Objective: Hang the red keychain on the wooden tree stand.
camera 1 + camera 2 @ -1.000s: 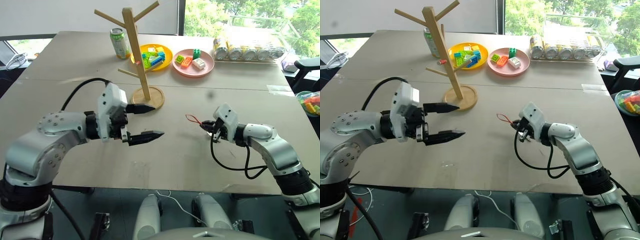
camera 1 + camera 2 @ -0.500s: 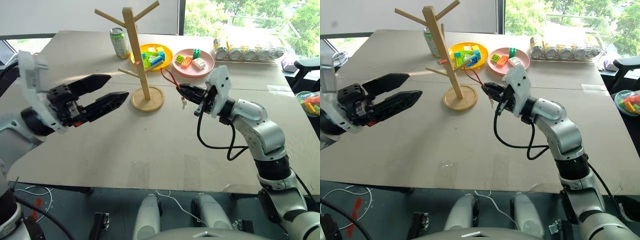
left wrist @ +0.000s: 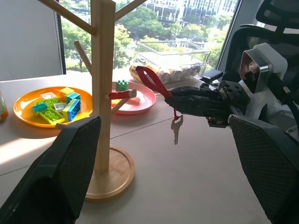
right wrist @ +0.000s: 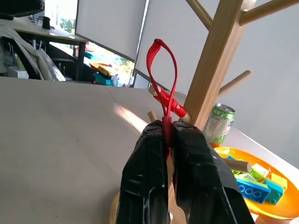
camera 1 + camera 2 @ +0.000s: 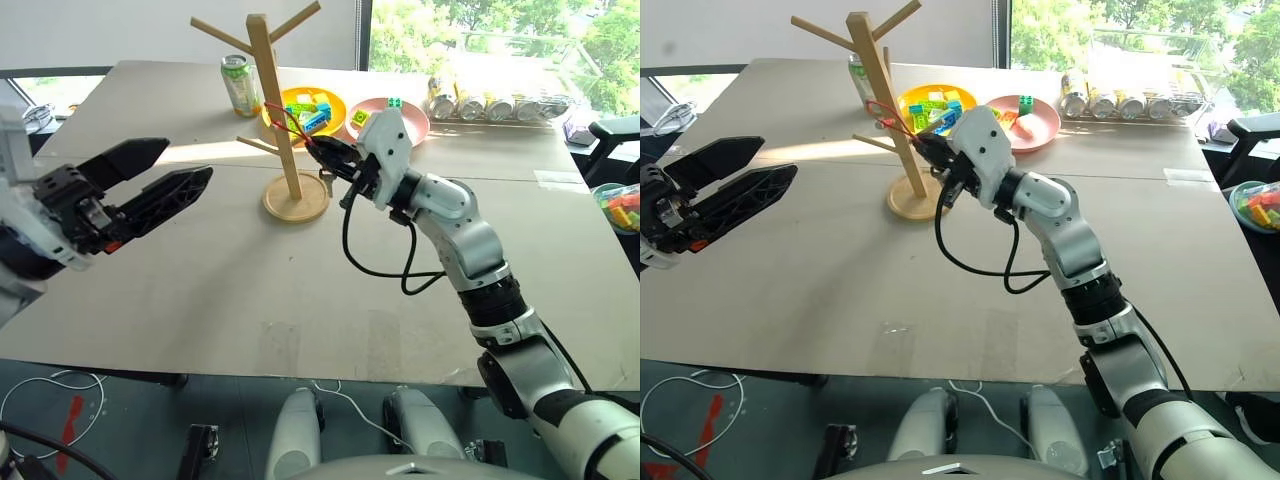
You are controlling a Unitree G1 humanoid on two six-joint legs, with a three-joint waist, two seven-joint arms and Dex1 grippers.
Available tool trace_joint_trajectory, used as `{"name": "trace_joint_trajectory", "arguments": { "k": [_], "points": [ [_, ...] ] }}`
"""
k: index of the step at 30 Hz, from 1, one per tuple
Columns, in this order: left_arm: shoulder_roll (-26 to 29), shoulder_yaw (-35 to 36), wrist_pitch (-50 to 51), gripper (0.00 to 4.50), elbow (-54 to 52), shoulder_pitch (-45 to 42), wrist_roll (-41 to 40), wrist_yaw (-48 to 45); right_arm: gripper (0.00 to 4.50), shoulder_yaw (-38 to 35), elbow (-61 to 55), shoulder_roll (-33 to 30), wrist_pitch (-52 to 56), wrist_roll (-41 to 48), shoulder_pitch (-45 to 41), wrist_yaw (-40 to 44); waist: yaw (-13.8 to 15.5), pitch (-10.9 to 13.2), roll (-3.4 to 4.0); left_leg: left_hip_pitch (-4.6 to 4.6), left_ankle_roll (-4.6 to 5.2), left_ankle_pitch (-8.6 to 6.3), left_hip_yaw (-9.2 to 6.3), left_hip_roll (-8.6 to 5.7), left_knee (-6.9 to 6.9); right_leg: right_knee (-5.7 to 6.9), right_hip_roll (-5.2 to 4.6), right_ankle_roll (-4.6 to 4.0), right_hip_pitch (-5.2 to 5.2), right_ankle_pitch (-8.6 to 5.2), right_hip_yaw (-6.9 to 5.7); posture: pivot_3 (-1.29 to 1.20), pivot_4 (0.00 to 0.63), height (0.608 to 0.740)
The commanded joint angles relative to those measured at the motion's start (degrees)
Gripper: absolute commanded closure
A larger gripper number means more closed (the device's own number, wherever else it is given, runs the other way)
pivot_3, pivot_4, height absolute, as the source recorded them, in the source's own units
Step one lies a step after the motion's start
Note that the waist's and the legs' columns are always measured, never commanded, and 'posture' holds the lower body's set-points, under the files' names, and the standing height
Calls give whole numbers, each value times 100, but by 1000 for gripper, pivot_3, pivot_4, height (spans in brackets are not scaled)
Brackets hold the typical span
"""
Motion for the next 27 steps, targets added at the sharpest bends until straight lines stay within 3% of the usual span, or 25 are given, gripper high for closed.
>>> {"name": "trace_joint_trajectory", "arguments": {
  "k": [1, 10, 27],
  "points": [
    [84, 192, -214, 0, -199, 17, -88, 82, 4447, 33, 218, 82, -331, -181, -224, -58, 4, 1, -1, -2, 0, 0, 0, 0, 0, -1, 0, 0, 0, 0, 0, 0, 150, 733],
    [170, 113, -336, 0, -156, 15, -161, 153, 4447, -24, 600, 174, -471, -438, -385, -246, 9, 2, -1, -2, 0, 0, 0, 0, 0, -1, -2, 0, -1, 0, 0, 0, 150, 733],
    [322, -53, -416, 0, -36, -77, -156, 78, 4447, 22, 304, 44, -1082, -474, -131, 32, 3, 3, 1, -1, 0, 0, 0, 0, -1, -1, -2, 0, -1, 0, 0, 0, 150, 733]
  ]
}}
